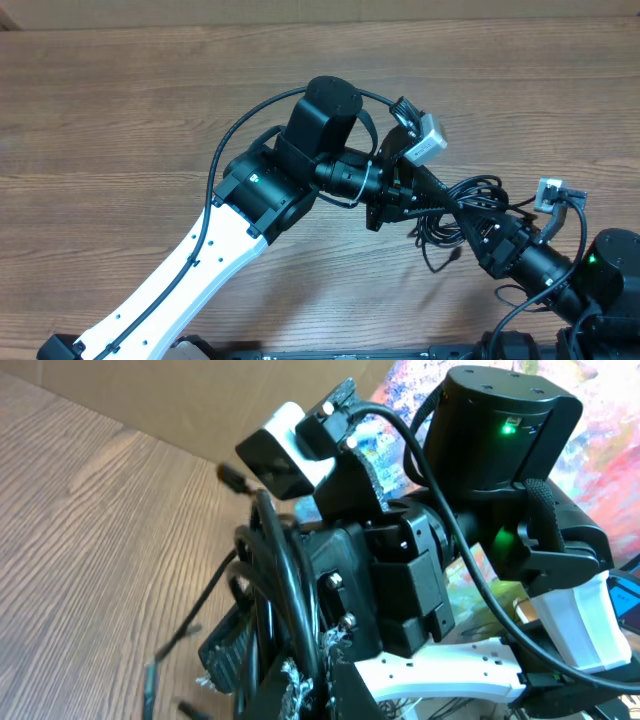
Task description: Untangle cables
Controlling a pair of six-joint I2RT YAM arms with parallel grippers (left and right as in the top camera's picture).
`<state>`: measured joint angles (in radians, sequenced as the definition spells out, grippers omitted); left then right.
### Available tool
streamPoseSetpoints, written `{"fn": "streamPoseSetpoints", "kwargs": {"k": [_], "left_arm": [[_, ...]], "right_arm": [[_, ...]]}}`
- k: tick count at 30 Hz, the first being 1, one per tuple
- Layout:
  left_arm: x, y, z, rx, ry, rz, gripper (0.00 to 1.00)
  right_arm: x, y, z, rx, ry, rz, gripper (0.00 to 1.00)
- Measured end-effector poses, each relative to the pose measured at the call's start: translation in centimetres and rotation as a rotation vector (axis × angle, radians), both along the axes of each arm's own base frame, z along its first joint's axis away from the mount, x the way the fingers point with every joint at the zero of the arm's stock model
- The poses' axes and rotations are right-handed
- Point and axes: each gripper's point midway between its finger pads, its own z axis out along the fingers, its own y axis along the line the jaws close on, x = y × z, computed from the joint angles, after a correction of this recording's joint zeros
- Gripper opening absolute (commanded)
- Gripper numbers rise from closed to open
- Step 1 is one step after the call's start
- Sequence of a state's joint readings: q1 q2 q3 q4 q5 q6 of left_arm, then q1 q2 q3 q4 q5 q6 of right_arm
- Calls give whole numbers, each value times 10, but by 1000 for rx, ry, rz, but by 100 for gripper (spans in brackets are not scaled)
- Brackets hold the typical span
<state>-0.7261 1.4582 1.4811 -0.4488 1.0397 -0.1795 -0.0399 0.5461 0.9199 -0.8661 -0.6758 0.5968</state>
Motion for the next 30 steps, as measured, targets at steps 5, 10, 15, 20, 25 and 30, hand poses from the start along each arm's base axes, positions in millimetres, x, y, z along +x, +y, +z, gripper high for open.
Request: {"fn": "streamPoseSetpoints", "kwargs": {"k": [5,10,15,20,25,30], "left_arm": [[2,0,-1,4,-3,12,49],[6,-1,-2,13,-12,36,89],[26,19,-25,122,93,137,95],[50,47,-48,235,234,280,100],[49,51,-52,254,290,290,100],[32,44,-42,218,321,202,100]], "right_arm": [[0,0,-1,-3,3,0,4],[2,-4,-4,-19,10,-21,4],[6,-8,-3,-37,-5,-50,4],[13,-16,-1,-60,-26,-96,4],[19,-13,22,-69,-150,-72,4],[12,4,43,-102,-304,63,4]]}}
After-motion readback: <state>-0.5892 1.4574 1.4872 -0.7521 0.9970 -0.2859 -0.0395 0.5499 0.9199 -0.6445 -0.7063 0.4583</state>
